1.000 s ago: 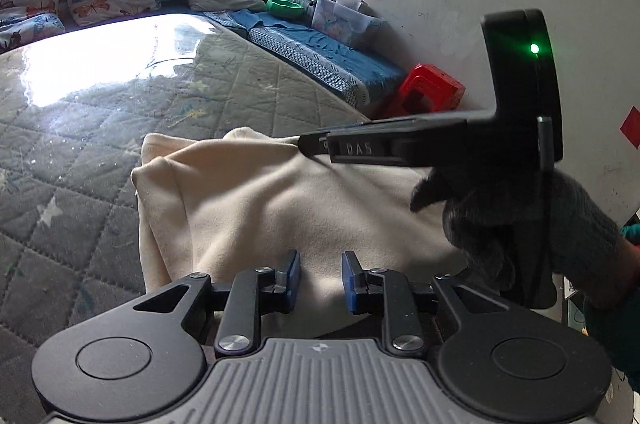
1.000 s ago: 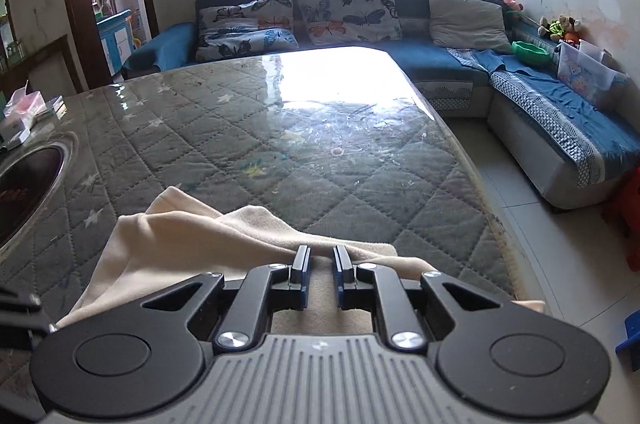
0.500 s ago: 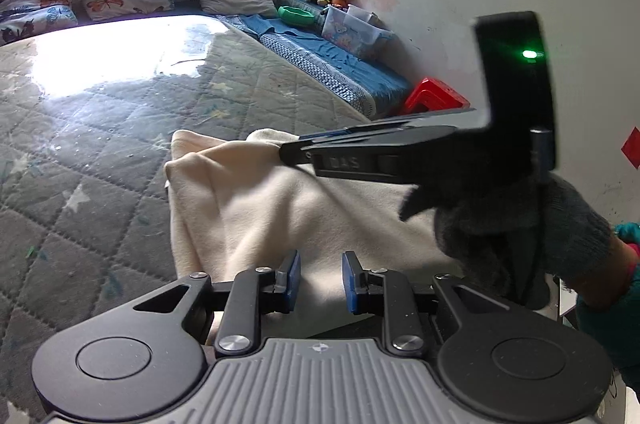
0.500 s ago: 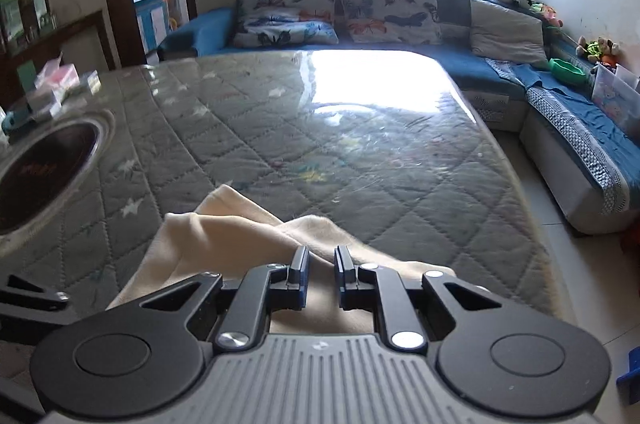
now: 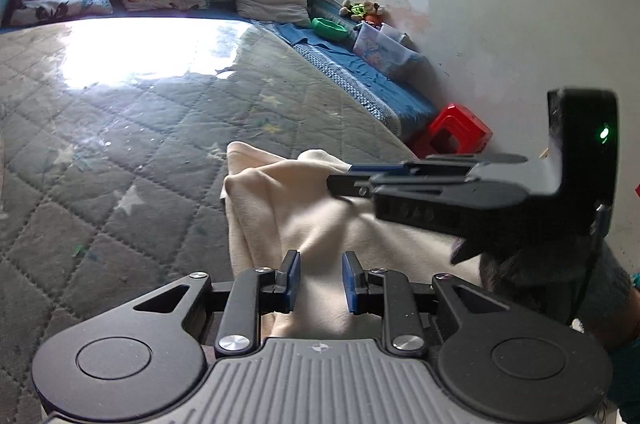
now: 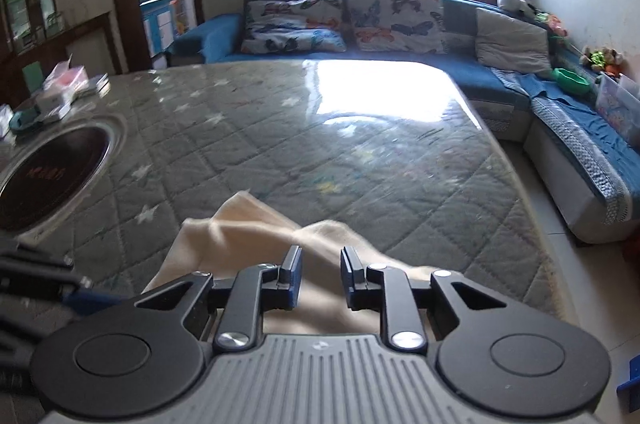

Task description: Fold clothes

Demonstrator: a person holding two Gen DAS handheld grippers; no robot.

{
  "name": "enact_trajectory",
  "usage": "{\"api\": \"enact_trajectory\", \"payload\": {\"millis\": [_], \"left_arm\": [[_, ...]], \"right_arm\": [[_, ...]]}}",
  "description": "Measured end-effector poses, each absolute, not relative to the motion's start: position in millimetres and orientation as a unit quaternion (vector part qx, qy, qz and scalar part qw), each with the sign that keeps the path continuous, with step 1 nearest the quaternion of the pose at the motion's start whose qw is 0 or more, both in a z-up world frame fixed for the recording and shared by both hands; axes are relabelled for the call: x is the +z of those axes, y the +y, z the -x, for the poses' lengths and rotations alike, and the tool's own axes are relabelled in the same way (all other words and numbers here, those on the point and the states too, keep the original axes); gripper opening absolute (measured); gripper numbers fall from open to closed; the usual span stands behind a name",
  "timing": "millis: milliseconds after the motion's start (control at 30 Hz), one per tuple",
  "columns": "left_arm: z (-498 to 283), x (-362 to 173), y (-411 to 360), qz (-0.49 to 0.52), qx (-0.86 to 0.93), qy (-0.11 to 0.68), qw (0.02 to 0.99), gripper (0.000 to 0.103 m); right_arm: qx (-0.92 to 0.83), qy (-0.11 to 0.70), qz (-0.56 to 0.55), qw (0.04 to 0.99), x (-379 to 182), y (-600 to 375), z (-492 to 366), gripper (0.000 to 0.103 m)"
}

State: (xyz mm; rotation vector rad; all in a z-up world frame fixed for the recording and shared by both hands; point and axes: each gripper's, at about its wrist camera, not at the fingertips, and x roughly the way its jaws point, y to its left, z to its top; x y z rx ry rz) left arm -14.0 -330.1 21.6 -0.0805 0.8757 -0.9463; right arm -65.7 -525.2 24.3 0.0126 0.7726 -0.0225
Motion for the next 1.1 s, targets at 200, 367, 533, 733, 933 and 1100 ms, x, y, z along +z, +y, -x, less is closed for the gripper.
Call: {"api": "enact_trajectory", "payload": {"millis": [200,367,533,733,933,1100], "left_arm": [[13.3,24.9,-320.7,0.045,-0.435,0.404,0.804,0.024],[6.4,18.2,-318.4,0.048,-0.415,0.419,0.806,0.024],[0.8,17.8,-318.2,0.051,-0.4,0.421,0.812,0.024],[-11.2,14.5,-323.1,0.047,-0.393,0.421,0.816,0.024],[-19.3,12.5,-324.7,0.042,-0.379,0.421,0.823,0.023],[-25.1,10.9,-324.0,0.041,-0.374,0.423,0.824,0.022]], "right_arm": [[-0.002,0.373,-0.003,0.928,24.0,-515.6,53.4,0.021],[0.011,0.386,0.014,0.922,20.4,-503.9,37.6,0.022],[0.009,0.373,-0.005,0.928,24.2,-506.4,35.6,0.022],[0.01,0.363,0.004,0.932,34.4,-505.3,66.6,0.022],[0.038,0.374,0.027,0.926,24.3,-487.6,94.7,0.023],[0.066,0.362,0.038,0.929,23.0,-465.5,112.5,0.024]]}}
